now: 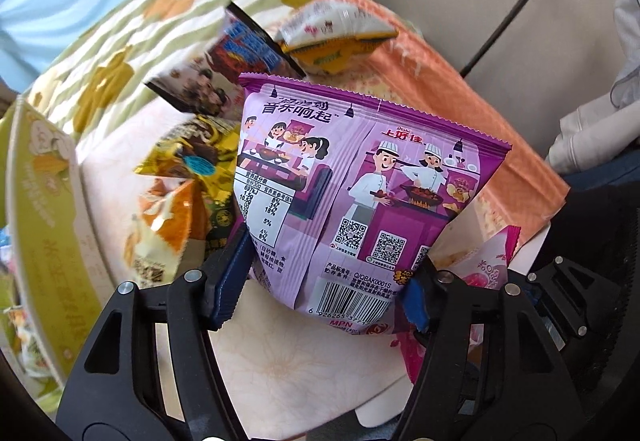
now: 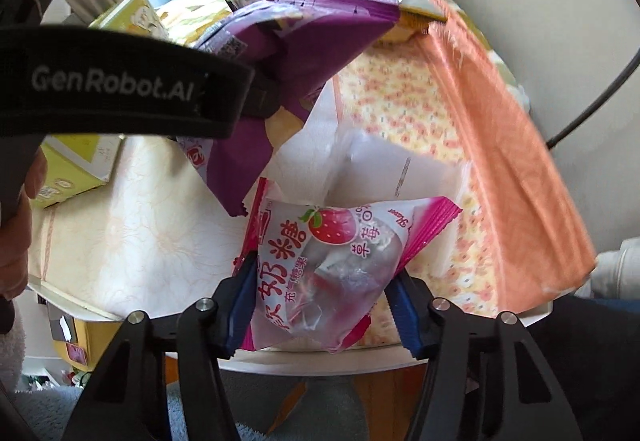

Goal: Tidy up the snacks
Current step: 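Grasp a purple snack bag with the left tool while the right tool grasps a pink-white candy bag, then carry both bags over the cardboard box and open both tools to drop them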

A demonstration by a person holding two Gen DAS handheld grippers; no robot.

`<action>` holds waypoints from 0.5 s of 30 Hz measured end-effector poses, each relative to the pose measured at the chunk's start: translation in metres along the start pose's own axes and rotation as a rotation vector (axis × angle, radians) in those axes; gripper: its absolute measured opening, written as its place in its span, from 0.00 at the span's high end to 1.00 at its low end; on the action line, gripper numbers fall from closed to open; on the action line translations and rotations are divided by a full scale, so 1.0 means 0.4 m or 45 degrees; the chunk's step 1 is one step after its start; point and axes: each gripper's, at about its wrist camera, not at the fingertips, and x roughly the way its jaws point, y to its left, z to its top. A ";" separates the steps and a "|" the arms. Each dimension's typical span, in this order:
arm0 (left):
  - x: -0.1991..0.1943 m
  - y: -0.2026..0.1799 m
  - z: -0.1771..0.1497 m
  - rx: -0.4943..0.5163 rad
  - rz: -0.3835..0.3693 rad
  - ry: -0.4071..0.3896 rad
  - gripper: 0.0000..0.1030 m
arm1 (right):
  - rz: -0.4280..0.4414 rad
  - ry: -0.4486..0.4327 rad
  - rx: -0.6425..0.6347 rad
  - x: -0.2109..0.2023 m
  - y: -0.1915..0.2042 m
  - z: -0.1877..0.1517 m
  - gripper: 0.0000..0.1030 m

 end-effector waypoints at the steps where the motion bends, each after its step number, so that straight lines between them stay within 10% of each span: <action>1: -0.012 -0.002 0.002 -0.007 0.005 -0.011 0.40 | 0.002 -0.012 -0.011 -0.010 -0.002 0.003 0.46; 15: -0.286 0.048 -0.016 -0.263 0.190 -0.287 0.40 | 0.081 -0.187 -0.279 -0.173 -0.013 0.130 0.46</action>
